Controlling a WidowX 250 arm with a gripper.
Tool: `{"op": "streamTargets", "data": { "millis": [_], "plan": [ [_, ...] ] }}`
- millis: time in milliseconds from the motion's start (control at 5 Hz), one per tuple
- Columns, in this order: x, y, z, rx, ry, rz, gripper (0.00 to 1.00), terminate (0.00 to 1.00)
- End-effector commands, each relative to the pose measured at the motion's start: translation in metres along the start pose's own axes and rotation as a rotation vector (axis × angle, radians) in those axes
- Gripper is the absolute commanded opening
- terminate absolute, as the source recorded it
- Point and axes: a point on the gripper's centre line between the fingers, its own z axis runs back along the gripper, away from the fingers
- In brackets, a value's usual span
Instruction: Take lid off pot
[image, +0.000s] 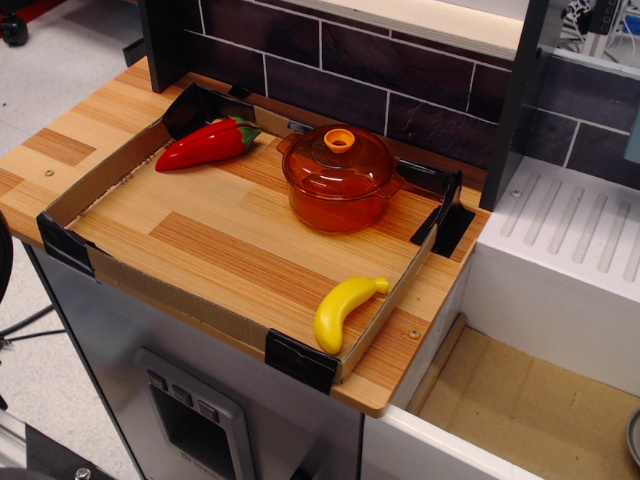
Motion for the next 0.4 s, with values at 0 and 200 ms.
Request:
{"op": "streamTargets", "data": {
  "millis": [0,200],
  "plan": [
    [0.0,0.0,0.0,0.0,0.0,0.0,1.0,0.0],
    [-0.012,-0.017,0.005,-0.03,0.04,-0.012,1.0,0.0]
  ]
}}
